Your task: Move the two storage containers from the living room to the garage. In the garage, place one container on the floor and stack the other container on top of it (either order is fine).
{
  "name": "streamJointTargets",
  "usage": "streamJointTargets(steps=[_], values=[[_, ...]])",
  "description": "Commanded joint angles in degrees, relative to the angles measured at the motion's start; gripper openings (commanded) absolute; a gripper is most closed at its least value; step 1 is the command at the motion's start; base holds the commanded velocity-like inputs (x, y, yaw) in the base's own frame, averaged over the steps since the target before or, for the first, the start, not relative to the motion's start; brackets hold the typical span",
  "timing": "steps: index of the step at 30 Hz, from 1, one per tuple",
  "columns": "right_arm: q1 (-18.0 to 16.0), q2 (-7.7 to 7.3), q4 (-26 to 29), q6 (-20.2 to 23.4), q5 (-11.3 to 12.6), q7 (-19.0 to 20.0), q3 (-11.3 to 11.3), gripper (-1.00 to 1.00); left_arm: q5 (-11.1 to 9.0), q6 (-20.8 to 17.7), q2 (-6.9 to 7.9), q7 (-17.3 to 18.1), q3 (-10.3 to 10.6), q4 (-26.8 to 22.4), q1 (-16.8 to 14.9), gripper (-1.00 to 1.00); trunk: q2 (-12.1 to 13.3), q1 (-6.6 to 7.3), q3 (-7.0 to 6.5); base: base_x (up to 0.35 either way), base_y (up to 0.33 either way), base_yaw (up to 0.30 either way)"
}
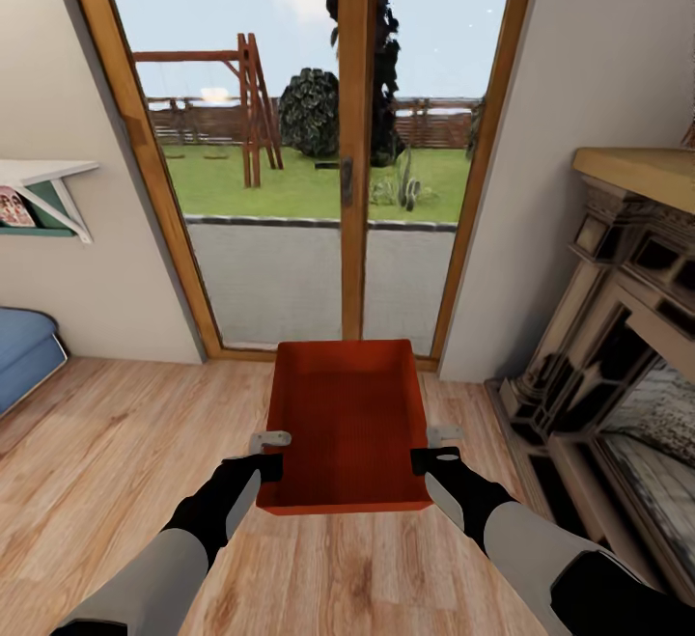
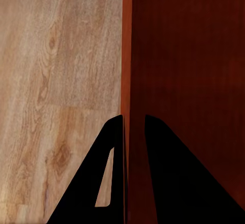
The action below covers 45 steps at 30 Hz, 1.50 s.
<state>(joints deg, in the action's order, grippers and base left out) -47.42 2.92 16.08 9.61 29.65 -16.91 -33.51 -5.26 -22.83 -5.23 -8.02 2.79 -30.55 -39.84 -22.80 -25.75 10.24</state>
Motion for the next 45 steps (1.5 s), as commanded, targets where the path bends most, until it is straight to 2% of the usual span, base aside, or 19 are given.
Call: streamJointTargets(steps=[1,45], values=[[0.0,-0.63,-0.5,0.4,-0.2,-0.6,-0.2,-1.0,1.3,-0.5,0.14,-1.5,-0.3,-0.2,-0.1,-1.0,-0.1,-0.04,0.02,0.0,0.0,0.0],[0.0,-0.8,-0.5,0.4,-0.2,-0.6,-0.2,-1.0,1.3,-0.5,0.14,-1.5,-0.3,-0.2,-0.1,-1.0,-0.1,-0.04,-3.96,0.0,0.0,0.0]])
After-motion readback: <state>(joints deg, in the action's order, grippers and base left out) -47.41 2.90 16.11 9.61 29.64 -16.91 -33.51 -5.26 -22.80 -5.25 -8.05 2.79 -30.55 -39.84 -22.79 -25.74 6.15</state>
